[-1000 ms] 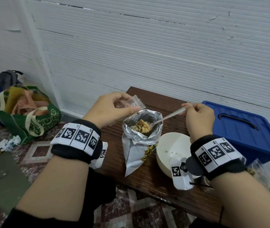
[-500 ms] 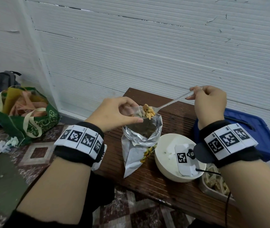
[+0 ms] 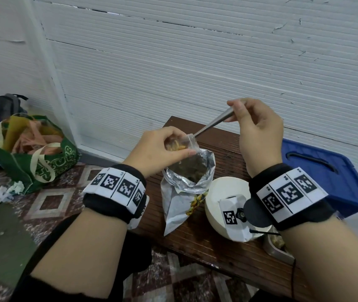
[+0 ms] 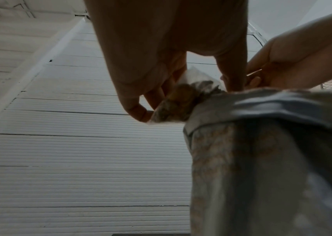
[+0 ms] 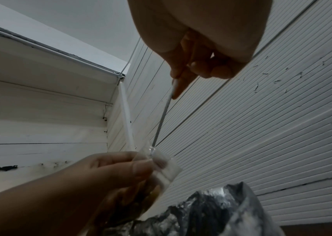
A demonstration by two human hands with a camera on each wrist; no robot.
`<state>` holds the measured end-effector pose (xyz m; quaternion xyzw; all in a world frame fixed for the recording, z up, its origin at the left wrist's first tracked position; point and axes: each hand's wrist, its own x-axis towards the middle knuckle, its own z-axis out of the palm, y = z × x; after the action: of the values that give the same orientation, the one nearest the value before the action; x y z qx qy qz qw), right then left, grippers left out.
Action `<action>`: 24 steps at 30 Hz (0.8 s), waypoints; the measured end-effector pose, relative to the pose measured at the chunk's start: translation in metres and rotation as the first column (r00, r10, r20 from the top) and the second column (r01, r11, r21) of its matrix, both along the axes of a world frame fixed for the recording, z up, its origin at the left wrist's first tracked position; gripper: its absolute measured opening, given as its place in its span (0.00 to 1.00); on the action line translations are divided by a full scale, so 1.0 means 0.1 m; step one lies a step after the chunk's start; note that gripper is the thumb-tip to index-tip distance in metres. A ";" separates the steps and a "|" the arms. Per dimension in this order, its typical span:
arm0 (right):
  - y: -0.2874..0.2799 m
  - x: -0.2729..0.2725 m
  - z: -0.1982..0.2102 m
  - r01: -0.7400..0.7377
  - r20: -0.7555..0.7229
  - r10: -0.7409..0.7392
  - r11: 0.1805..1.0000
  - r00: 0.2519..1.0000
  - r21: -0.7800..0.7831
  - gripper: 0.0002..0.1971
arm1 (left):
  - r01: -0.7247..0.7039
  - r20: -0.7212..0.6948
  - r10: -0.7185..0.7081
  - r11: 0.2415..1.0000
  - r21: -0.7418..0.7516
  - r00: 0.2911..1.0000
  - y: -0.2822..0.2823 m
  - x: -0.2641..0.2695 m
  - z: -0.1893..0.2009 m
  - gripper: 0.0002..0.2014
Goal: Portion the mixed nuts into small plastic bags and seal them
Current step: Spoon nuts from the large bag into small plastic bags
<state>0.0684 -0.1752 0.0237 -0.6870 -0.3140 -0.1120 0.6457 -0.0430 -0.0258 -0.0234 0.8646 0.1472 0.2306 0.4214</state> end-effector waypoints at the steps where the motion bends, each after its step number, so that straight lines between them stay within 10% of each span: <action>1: -0.01 -0.01 0.01 -0.006 0.030 0.005 1.000 1.000 0.029 0.08 | -0.011 0.002 0.011 1.000 -0.010 1.000 0.01 -0.01 0.01 0.13; 9: -0.15 0.14 0.07 0.209 -0.017 -0.210 0.956 0.978 0.205 0.09 | -0.065 0.019 0.067 0.994 -0.088 0.998 0.17 -0.12 0.06 0.10; 24: -0.05 -0.13 -0.72 0.019 0.283 0.196 0.791 0.939 -0.611 0.07 | 0.010 -0.080 -0.020 0.993 -0.120 0.997 0.14 -0.11 0.05 0.10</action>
<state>0.0556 -0.1807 -0.0487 -0.8125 -0.4692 -0.0888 0.3344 -0.0544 -0.0120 -0.0182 0.8476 0.1712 0.1827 0.4679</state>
